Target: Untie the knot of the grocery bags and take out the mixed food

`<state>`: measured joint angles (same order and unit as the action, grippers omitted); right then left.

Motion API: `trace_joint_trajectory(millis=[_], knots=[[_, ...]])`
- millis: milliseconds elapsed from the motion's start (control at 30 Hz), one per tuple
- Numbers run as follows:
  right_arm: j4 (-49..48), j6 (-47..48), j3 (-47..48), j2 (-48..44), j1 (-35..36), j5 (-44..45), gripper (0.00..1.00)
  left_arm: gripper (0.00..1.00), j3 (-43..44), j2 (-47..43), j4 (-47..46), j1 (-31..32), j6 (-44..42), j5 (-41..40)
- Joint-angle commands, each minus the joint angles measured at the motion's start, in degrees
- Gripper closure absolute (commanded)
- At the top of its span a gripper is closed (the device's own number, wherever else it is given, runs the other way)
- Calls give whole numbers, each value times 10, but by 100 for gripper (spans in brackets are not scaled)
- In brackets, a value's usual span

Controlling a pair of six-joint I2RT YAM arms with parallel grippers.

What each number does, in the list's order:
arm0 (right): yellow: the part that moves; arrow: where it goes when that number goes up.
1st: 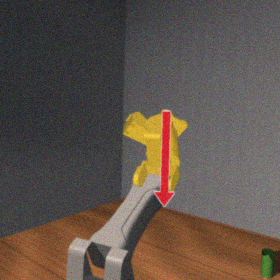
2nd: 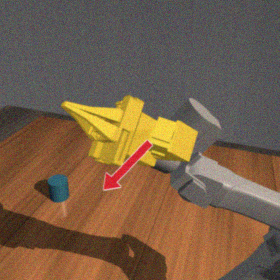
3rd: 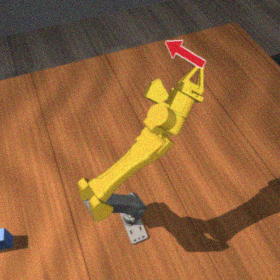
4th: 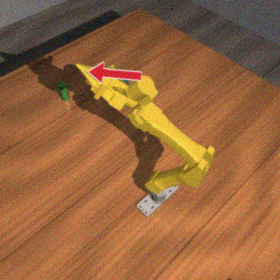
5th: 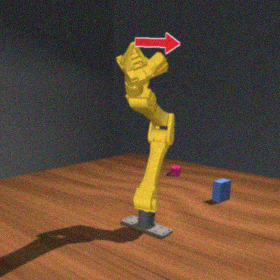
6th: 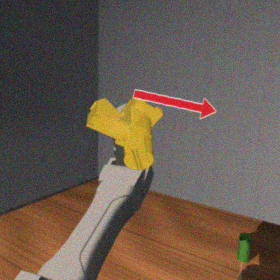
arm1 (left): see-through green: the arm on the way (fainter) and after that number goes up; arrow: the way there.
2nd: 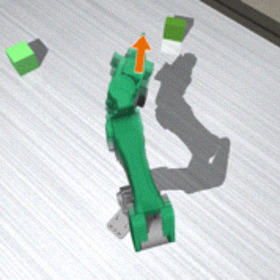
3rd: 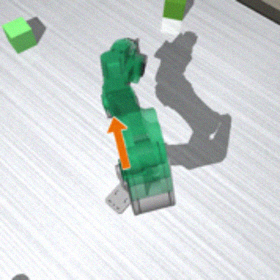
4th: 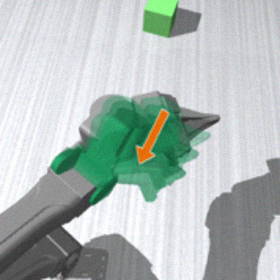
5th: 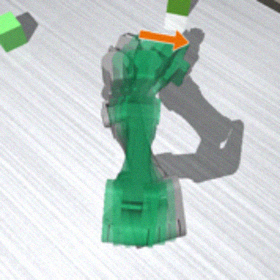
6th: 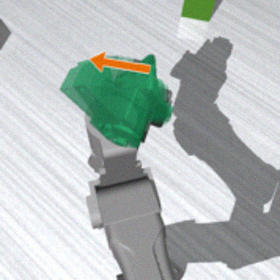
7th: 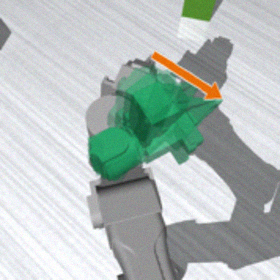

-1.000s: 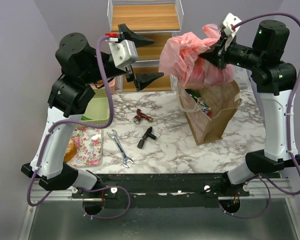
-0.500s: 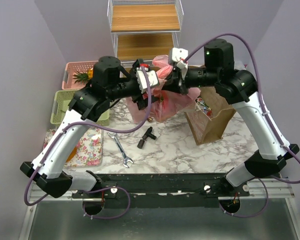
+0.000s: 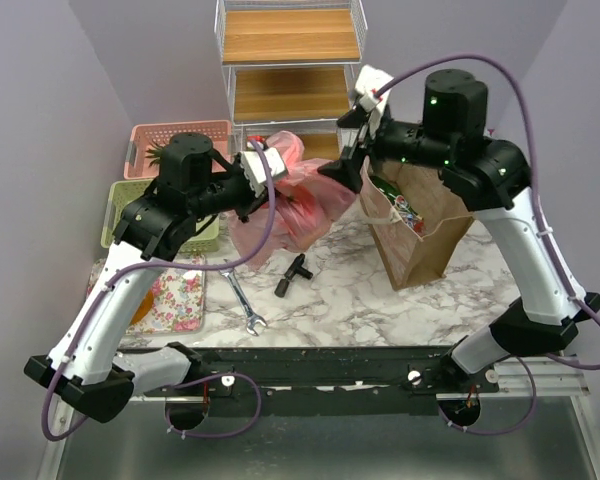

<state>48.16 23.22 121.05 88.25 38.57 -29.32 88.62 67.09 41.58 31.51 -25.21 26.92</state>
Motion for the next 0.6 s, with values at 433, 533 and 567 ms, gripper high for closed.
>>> trace_joint_trajectory(millis=[433,533,567], knots=[[66,218,-50,56,-217,212,0,100,-58,-70,-53,-104,130,41],[23,277,-100,68,-236,173,0,100,-60,-72,-58,-105,139,48],[13,297,-108,78,-237,171,0,100,-59,-72,-57,-106,142,50]])
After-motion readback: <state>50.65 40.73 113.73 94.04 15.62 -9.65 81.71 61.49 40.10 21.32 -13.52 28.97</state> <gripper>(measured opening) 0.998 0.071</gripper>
